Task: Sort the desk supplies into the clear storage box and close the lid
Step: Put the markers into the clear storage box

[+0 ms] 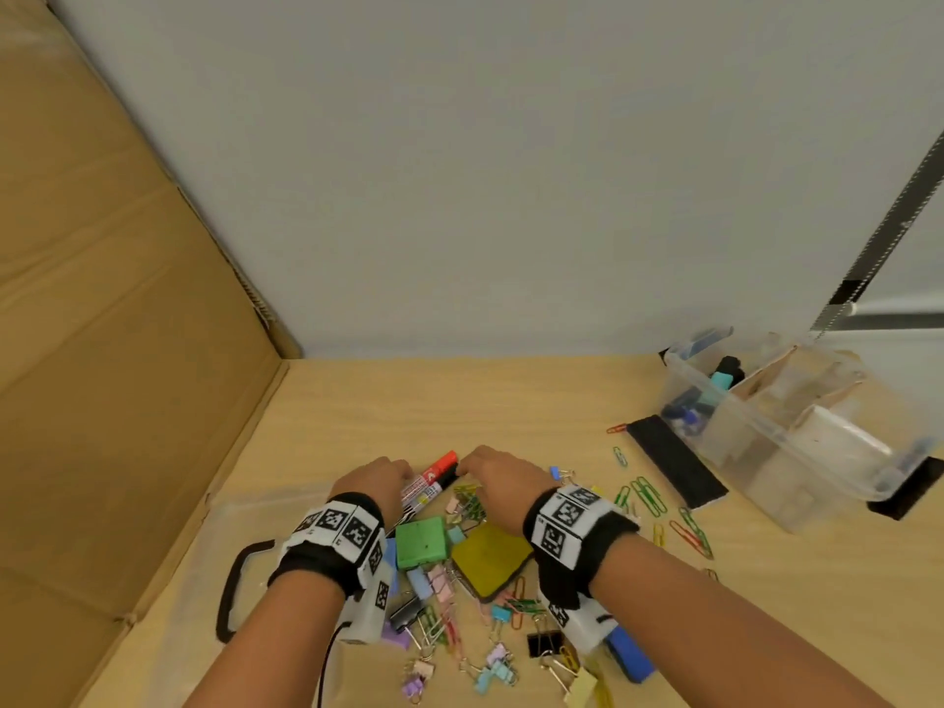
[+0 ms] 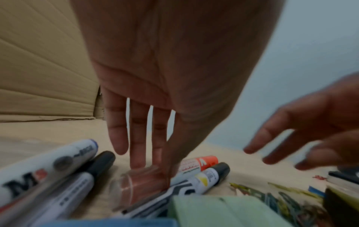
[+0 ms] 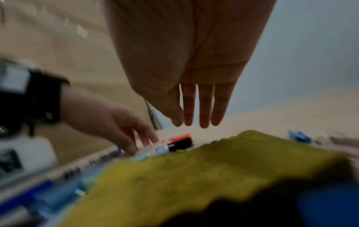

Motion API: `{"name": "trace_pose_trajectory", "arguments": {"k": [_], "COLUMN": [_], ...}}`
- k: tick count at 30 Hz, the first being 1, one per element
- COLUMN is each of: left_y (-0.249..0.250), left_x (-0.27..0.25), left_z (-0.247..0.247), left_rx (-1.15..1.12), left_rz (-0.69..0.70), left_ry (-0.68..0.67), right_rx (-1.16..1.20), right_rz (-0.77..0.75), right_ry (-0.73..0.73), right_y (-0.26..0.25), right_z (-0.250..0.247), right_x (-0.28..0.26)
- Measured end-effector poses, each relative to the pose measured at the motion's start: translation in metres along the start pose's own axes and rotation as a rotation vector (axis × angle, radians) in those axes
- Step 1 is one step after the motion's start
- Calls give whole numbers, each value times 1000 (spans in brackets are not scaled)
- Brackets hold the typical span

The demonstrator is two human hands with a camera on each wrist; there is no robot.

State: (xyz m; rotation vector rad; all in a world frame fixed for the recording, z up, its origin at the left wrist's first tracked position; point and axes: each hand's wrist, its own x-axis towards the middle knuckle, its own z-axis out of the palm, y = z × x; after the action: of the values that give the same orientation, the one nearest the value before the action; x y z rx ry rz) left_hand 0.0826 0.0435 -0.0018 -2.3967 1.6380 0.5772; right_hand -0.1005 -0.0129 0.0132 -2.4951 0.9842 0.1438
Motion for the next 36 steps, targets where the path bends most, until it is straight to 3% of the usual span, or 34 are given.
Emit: {"name": "trace_pose_trajectory", "arguments": {"k": [8, 11, 14, 19, 25, 31, 36], "left_y": [1, -3, -12, -25, 15, 87, 127], "left_x": [-4, -13, -23, -40, -55, -69, -75], "left_z": [-3, -6, -15, -23, -13, 8, 15], "left_rx": [129, 108, 4, -264, -369, -307, -323], "left_rz": [36, 42, 73, 134, 175, 236, 212], "left_ry": [7, 36, 172, 235, 260, 172, 170], "right_rx": [-363, -310, -61, 507, 864, 797, 767], "right_rz": [-34, -29, 13, 38, 35, 24, 170], "right_ry": [-72, -42, 30, 230, 530, 930, 1136], "right_y": [-29, -29, -21, -4, 34, 94, 152], "right_z": [14, 12, 4, -13, -48, -107, -141], "right_x": [46, 49, 39, -5, -58, -102, -116]}}
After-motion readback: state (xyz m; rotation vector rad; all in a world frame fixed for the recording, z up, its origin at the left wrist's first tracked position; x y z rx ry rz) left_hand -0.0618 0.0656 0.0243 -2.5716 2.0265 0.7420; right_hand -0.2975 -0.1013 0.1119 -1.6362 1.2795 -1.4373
